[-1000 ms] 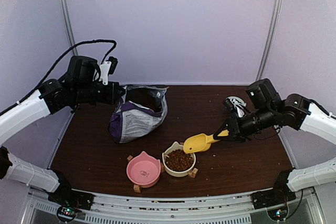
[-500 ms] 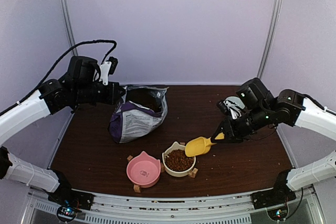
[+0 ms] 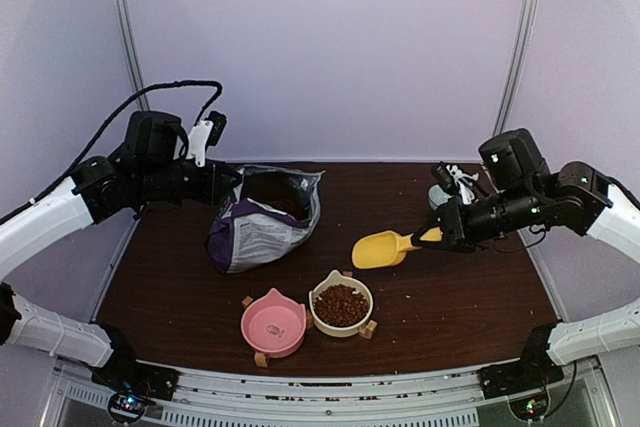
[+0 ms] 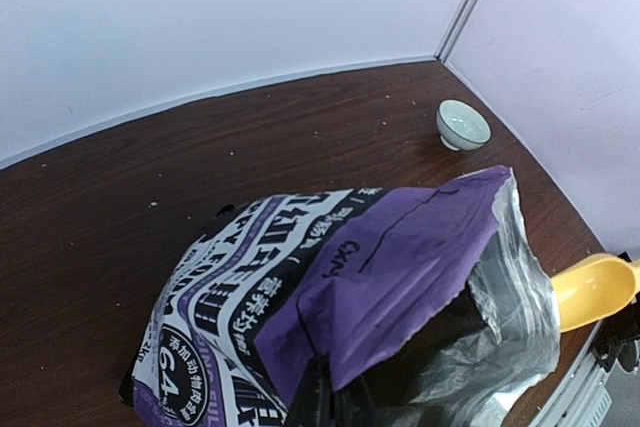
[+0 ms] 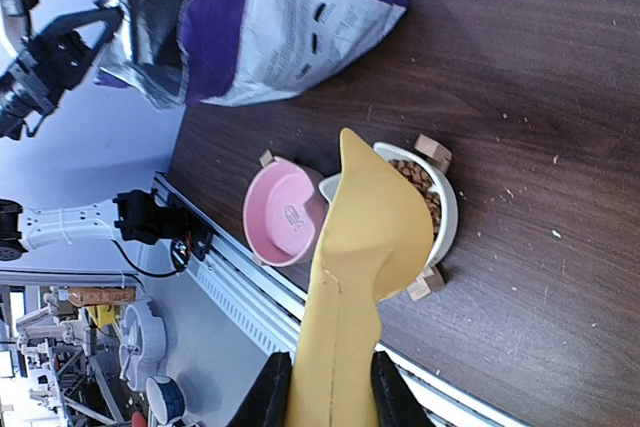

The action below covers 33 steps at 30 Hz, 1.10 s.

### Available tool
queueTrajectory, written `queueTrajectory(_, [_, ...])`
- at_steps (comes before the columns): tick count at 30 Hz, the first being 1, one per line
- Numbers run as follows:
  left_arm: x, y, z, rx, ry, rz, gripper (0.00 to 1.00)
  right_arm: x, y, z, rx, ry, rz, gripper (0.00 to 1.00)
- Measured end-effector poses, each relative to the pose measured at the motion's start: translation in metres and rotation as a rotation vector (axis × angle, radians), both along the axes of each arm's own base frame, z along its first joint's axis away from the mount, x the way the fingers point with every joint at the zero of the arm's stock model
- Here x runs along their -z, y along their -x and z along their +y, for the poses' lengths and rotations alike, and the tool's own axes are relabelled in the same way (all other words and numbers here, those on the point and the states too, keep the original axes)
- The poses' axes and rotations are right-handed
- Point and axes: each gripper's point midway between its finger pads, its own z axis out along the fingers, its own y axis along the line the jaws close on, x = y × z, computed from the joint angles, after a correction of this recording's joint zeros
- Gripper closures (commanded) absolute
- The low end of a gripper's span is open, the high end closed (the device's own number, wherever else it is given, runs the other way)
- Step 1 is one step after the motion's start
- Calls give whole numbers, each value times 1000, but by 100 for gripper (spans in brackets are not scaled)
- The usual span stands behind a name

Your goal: Serve the pet food

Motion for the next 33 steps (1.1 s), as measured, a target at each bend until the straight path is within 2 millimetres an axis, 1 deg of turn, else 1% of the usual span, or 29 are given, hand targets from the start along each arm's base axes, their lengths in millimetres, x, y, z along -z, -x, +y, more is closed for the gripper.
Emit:
queueTrajectory(4, [1, 7, -10, 62, 2, 1, 100, -36, -1, 5, -9, -96, -60, 84])
queueTrajectory(5, [2, 8, -13, 78, -2, 1, 100, -41, -1, 6, -13, -113, -70, 84])
queueTrajectory(8, [4, 13, -28, 132, -17, 3, 100, -63, 3, 9, -35, -186, -107, 84])
queueTrajectory(11, [5, 19, -46, 188, -37, 5, 100, -80, 7, 10, -54, -243, -142, 83])
queueTrajectory(15, [7, 22, -72, 252, -67, 7, 100, -93, 10, 9, -65, -281, -181, 83])
queueTrajectory(19, [11, 24, -95, 307, -87, 13, 100, -90, 9, 9, -72, -258, -203, 84])
queueTrajectory(23, [13, 27, -110, 342, -100, 15, 100, -81, 4, 9, -68, -212, -216, 84])
queueTrajectory(28, [13, 31, -114, 359, -108, 16, 100, -74, -1, 11, -70, -183, -227, 84])
queueTrajectory(33, [14, 33, -114, 366, -118, 18, 100, -74, -5, 10, -64, -164, -251, 84])
